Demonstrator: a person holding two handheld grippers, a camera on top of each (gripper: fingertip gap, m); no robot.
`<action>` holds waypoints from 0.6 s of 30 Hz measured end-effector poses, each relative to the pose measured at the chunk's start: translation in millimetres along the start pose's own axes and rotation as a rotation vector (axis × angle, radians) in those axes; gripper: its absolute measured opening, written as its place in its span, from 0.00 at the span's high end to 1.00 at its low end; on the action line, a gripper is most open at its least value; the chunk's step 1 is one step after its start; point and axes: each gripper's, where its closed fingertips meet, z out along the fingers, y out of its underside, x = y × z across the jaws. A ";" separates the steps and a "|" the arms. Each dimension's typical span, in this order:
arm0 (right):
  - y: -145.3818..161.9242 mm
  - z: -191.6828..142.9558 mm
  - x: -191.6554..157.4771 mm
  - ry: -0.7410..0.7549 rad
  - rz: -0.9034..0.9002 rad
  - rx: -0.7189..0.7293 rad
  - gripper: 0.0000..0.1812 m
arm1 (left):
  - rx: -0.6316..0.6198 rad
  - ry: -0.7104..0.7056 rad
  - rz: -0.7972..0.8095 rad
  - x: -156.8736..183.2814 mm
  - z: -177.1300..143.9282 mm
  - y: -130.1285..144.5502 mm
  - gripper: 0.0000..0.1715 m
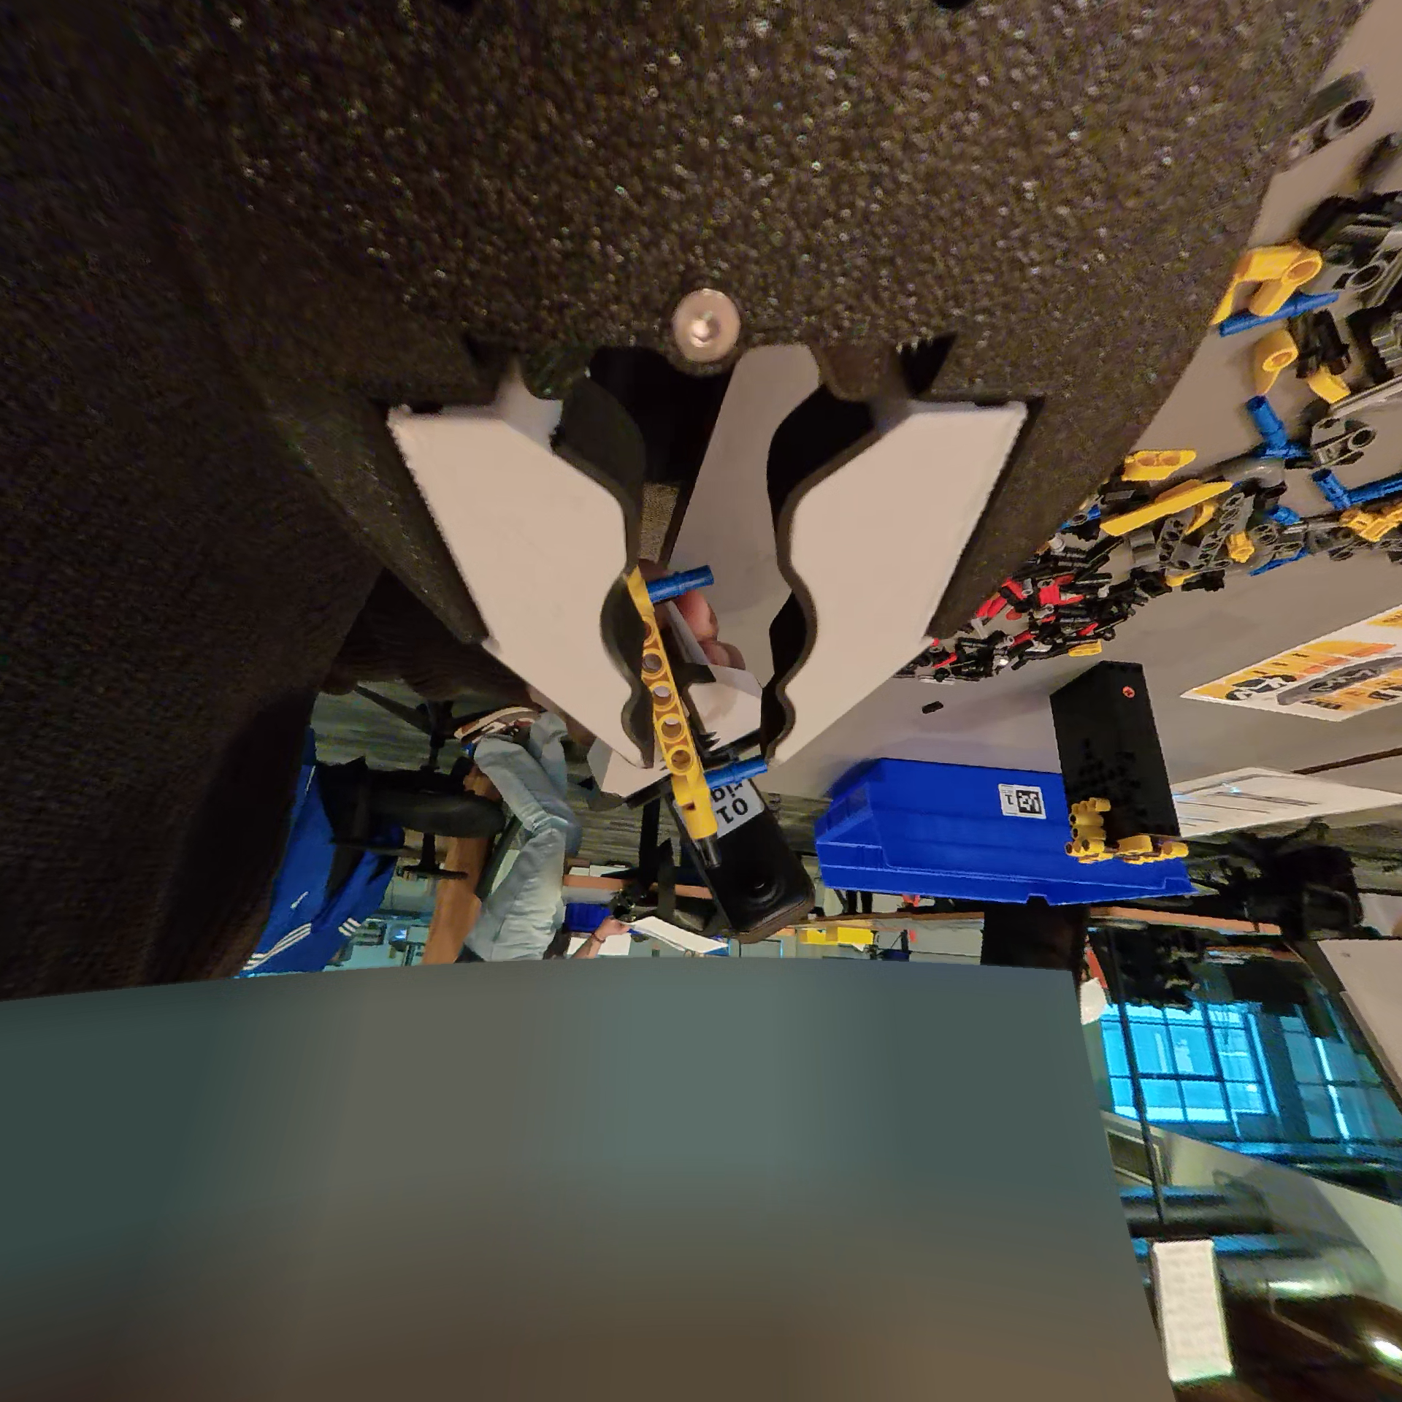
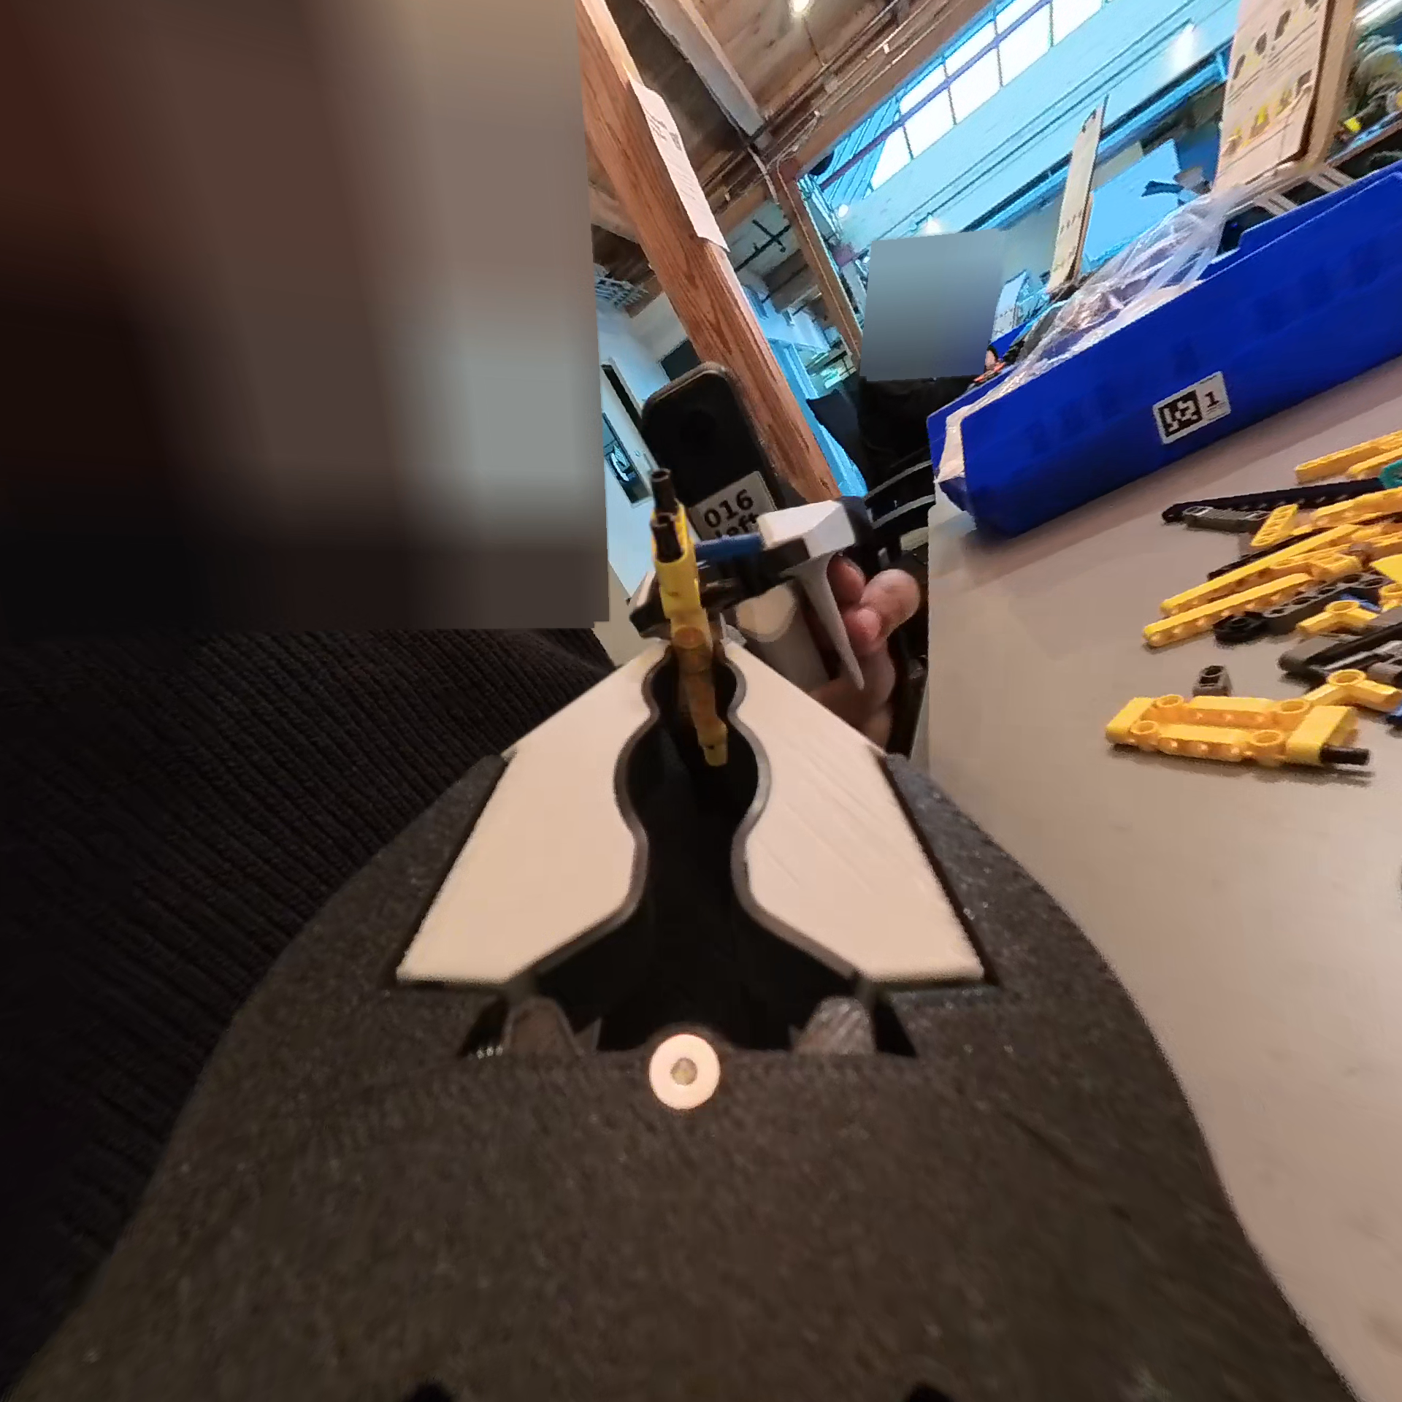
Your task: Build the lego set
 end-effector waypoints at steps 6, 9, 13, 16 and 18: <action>3.6 1.7 0.9 -0.025 0.123 0.000 0.95 | 0.008 0.023 -0.007 1.3 -3.2 2.2 0.85; 6.7 2.8 2.2 -0.045 0.217 0.007 0.95 | -0.010 0.052 -0.032 1.8 -5.0 5.4 0.84; 4.3 7.2 2.6 -0.061 0.296 0.049 0.94 | -0.020 0.073 -0.026 2.1 -8.0 1.5 0.85; 2.7 9.7 -1.4 -0.095 0.330 0.077 0.94 | -0.017 0.097 -0.020 7.2 -7.7 -2.8 0.88; 4.5 8.4 0.3 -0.075 0.328 0.080 0.94 | -0.029 0.096 -0.029 5.9 -7.2 0.7 0.88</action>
